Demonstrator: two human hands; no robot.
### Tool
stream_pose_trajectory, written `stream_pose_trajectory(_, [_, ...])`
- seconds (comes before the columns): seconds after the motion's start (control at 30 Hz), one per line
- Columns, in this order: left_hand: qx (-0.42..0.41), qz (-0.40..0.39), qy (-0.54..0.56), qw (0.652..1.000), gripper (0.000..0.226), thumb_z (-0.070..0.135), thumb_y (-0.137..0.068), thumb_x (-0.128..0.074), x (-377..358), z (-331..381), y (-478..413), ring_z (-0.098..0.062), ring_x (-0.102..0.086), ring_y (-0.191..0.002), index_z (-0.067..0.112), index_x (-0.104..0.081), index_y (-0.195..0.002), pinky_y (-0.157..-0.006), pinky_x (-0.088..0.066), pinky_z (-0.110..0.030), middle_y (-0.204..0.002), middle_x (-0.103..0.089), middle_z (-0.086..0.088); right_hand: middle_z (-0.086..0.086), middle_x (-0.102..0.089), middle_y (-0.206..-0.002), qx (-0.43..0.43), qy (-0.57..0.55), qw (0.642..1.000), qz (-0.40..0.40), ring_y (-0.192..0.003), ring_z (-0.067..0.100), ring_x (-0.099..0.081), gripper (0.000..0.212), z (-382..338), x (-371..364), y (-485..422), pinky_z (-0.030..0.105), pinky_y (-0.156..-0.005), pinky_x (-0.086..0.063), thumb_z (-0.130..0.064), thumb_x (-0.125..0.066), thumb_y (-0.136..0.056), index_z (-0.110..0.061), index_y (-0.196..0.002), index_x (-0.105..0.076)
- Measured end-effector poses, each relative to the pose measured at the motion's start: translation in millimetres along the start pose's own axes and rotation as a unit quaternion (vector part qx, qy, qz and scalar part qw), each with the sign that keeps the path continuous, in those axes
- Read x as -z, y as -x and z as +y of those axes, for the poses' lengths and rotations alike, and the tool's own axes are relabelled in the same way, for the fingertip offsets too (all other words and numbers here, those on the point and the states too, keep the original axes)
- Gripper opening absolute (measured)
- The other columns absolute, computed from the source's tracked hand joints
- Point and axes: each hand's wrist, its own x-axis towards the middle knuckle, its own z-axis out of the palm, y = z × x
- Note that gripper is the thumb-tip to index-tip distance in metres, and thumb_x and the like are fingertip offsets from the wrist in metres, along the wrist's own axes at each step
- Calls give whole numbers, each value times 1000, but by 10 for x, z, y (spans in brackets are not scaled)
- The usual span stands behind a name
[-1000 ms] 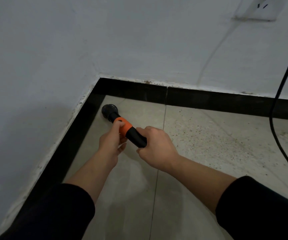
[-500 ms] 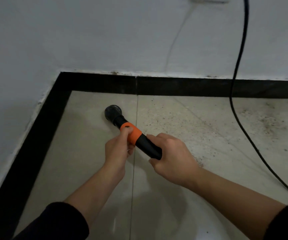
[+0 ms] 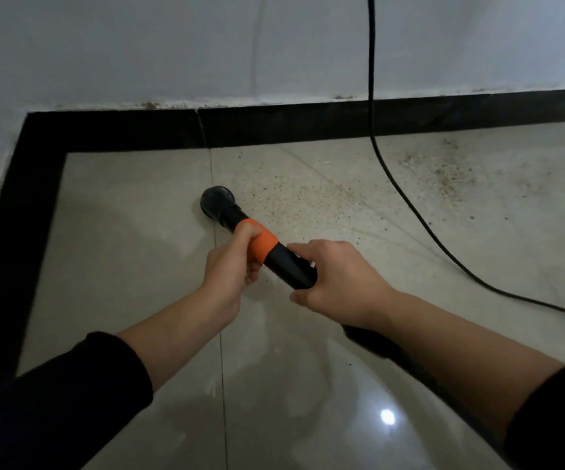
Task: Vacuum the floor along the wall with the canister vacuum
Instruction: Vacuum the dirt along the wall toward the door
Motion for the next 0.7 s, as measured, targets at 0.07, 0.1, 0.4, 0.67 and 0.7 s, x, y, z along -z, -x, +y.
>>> stream_pose_trajectory(0.07, [0,1,-14,1000,22,36,-82,-64,54,-69,18,-15,-51,-68,14,-60,-80,-67,-45,-29,-72,-56,-3,0,-62,-72,-8,15,999,-38,-66,18,-60,24,-23,-53,-30,36,-62,-53,-24,-75,-67,-21,-86,-61])
stream_pose_trajectory(0.1, [-5,2,-20,1000,22,35,-82,-64,98,-110,18,-16,-50,-67,14,-59,-77,-67,-44,-30,-69,-54,-2,0,-62,-68,-11,24,998,-55,-64,18,-60,25,-49,-105,-53,36,-60,-53,-27,-77,-64,-20,-82,-60])
stream_pose_trajectory(0.4, [-21,49,-29,998,21,33,-84,-64,490,-357,204,-17,-53,-69,12,-60,-80,-68,-44,-31,-74,-57,-5,0,-56,-65,37,44,994,-88,-62,20,-59,21,-190,-484,84,28,-51,-43,-25,-72,-69,-19,-74,-52])
stream_pose_trajectory(0.67, [-15,12,-64,998,20,32,-88,-60,356,-536,462,-16,-52,-67,13,-58,-81,-66,-45,-29,-73,-53,-5,0,-57,-69,17,30,992,-118,-66,19,-60,29,-26,-457,435,28,-54,-46,-36,-77,-71,-17,-81,-57])
stream_pose_trajectory(0.7, [-14,10,-65,998,20,32,-88,-59,334,-556,498,-16,-51,-67,13,-57,-81,-66,-44,-29,-72,-52,-4,-1,-56,-69,16,29,992,-122,-66,19,-60,31,-19,-438,477,28,-54,-45,-38,-78,-71,-17,-82,-57])
